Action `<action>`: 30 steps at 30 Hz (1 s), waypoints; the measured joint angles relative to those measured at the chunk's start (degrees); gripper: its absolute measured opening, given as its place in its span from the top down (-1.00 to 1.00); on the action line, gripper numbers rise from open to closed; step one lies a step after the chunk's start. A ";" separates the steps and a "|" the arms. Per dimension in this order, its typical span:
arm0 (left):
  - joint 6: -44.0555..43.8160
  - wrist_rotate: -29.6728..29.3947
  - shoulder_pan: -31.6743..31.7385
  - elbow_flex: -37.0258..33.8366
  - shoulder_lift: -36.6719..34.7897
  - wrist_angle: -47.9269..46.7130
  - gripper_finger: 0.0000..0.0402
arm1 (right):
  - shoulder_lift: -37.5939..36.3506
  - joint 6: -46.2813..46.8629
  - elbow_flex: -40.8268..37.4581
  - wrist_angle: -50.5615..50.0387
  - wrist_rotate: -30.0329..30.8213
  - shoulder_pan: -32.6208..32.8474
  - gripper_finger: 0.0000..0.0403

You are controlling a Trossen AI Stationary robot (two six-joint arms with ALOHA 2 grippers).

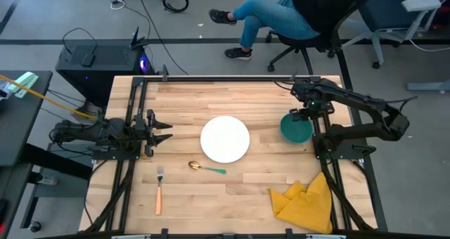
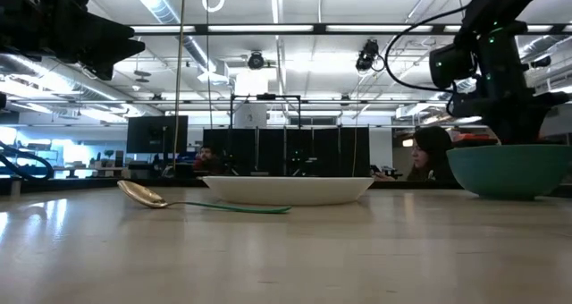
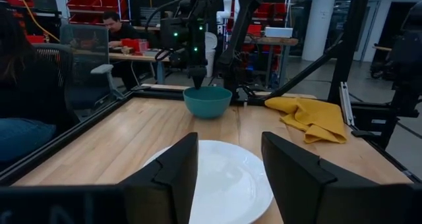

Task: Set table place
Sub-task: Put the green bowl on top of the white plate

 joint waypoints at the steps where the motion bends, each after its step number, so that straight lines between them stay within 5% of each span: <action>1: 0.01 0.02 -0.01 0.00 0.00 0.00 0.13 | 0.20 -0.37 0.00 0.00 0.38 0.00 0.38; 23: 0.01 0.01 -0.01 0.00 0.00 -0.01 0.11 | 6.24 -3.27 0.00 1.53 0.13 0.00 0.41; 30: -0.01 0.01 0.01 0.00 0.00 0.00 0.13 | 6.23 -3.76 0.00 1.71 0.08 0.00 0.66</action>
